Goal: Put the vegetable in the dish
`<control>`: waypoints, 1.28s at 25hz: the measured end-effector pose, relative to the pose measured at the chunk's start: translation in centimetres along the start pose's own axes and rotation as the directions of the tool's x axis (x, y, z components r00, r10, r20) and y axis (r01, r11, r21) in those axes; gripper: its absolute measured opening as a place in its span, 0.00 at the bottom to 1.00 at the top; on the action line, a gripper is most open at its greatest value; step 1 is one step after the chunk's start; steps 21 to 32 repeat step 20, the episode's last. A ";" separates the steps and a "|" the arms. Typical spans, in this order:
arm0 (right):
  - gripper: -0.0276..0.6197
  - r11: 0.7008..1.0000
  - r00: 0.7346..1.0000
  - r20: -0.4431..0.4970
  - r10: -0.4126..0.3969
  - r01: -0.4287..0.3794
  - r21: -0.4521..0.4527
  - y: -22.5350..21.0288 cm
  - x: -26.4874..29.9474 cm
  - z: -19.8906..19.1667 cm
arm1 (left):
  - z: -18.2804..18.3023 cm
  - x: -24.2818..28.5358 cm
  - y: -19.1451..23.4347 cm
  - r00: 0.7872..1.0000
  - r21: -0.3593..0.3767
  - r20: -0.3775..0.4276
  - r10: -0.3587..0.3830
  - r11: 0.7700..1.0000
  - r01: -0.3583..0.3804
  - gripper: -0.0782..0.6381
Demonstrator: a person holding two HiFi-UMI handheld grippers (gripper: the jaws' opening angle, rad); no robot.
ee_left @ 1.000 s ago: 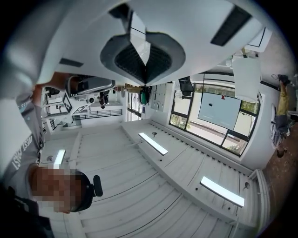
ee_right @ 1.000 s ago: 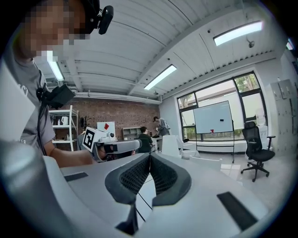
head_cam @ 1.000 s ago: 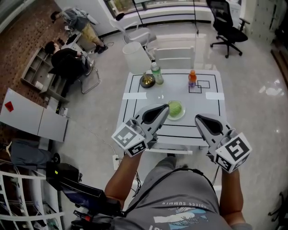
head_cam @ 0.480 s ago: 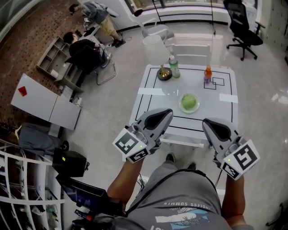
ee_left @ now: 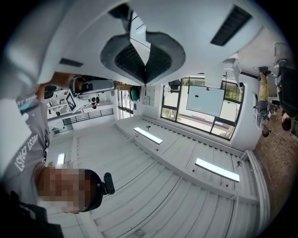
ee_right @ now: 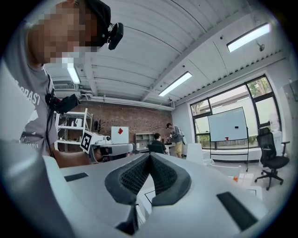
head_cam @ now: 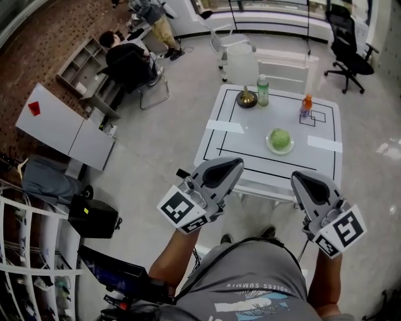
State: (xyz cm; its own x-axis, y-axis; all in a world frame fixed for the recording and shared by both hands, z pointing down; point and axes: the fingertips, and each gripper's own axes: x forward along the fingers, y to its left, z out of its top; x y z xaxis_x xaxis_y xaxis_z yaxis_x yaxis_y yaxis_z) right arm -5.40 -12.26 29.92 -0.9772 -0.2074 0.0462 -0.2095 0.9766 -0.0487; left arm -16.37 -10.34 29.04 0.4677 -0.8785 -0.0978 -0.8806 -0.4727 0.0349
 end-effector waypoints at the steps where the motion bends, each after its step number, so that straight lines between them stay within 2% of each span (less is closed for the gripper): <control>1: 0.05 1.000 1.000 -0.004 0.001 -0.001 0.003 0.9 0.7 -0.1 | 0.0 -1.3 0.3 1.000 -0.004 0.002 0.006 1.000 -0.006 0.12; 8: 0.05 1.000 0.999 -0.037 0.030 -0.030 -0.008 9.7 5.5 0.3 | 0.7 -10.2 2.6 0.999 -0.051 0.019 0.032 0.998 -0.031 0.12; 20: 0.05 0.999 0.995 -0.093 -0.032 0.033 0.005 18.3 7.1 -1.6 | 0.2 -16.8 2.1 0.998 -0.077 0.038 -0.056 0.995 0.058 0.12; 32: 0.05 0.999 0.995 -0.093 -0.032 0.033 0.005 18.3 7.1 -1.6 | 0.2 -16.8 2.1 0.998 -0.077 0.038 -0.056 0.995 0.058 0.12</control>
